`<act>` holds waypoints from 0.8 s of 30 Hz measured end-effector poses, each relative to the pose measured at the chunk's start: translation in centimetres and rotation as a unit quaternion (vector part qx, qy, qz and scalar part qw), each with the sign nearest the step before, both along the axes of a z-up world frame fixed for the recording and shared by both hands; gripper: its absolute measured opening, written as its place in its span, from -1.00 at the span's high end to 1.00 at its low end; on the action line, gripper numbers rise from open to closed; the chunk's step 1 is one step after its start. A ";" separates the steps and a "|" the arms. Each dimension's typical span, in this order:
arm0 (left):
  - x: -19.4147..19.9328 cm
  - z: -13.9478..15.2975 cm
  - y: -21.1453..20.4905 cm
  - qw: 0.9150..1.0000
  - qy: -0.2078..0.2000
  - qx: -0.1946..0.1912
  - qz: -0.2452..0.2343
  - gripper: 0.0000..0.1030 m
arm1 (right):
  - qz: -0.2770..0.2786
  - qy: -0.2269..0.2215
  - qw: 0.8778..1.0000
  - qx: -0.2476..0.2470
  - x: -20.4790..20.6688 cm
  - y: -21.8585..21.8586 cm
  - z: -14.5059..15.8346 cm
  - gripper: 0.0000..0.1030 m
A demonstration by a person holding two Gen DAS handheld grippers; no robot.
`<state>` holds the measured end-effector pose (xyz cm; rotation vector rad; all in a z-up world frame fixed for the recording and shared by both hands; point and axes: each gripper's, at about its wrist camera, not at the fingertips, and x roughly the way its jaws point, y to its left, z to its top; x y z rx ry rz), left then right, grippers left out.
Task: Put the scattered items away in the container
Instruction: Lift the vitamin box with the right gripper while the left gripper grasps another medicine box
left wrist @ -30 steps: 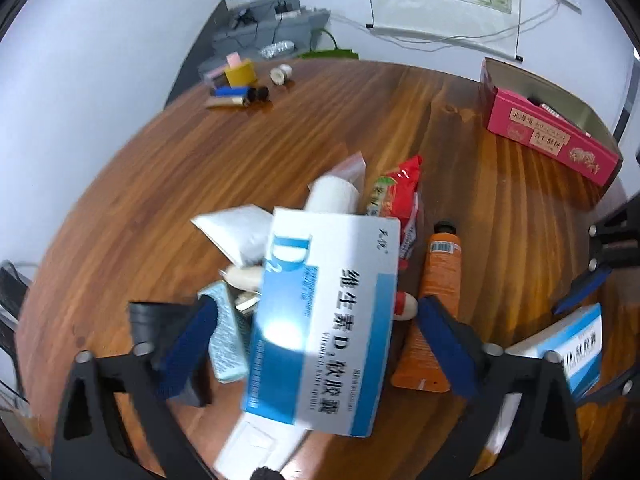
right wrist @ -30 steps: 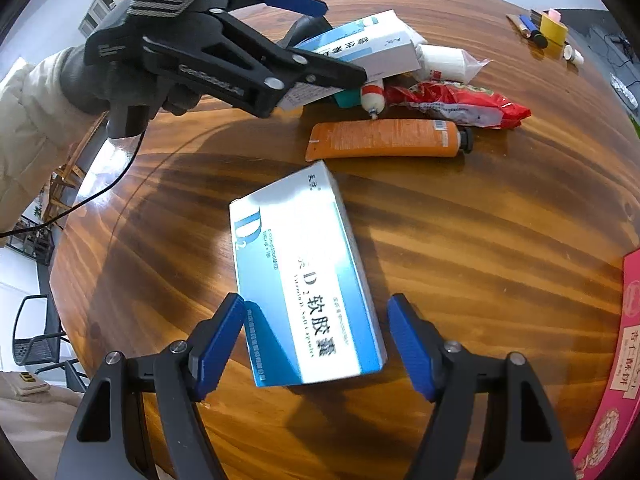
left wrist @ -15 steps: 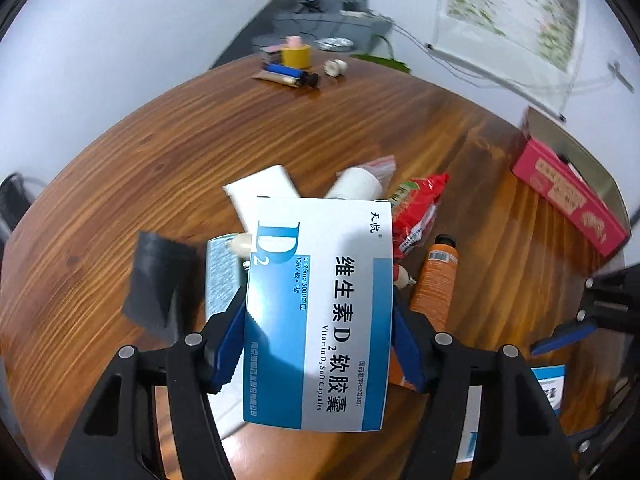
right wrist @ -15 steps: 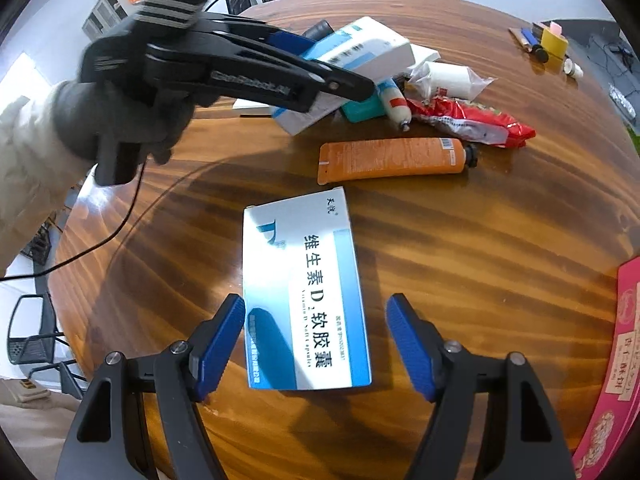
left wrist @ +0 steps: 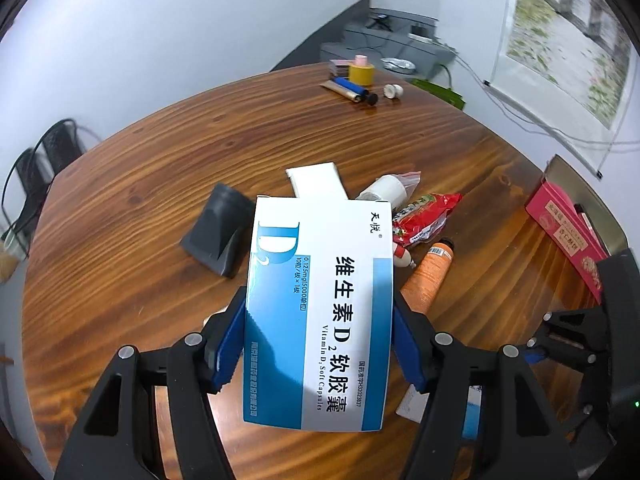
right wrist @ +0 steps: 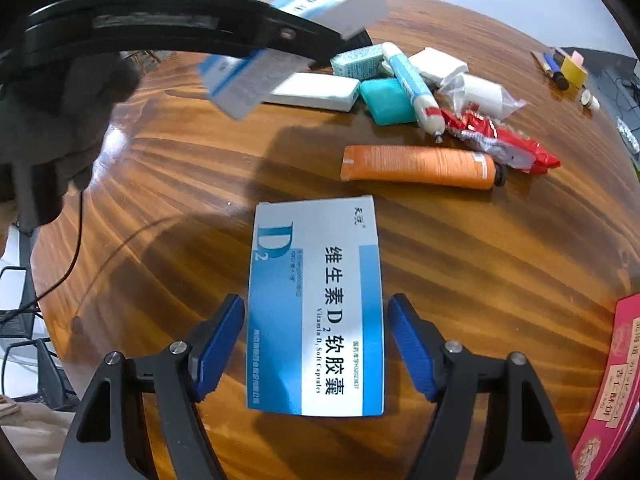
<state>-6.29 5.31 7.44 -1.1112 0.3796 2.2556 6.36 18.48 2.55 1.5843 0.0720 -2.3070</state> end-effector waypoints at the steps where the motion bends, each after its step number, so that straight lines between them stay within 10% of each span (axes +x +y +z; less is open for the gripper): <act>1: 0.3 0.1 -0.2 1.000 -0.001 0.002 0.008 -0.31 | -0.005 0.000 1.000 -0.002 0.2 0.3 0.0 -0.36; 24: 9.4 3.3 11.1 0.999 -0.004 0.039 -0.024 -0.32 | -0.183 0.090 0.977 -0.061 8.0 18.4 8.0 -0.35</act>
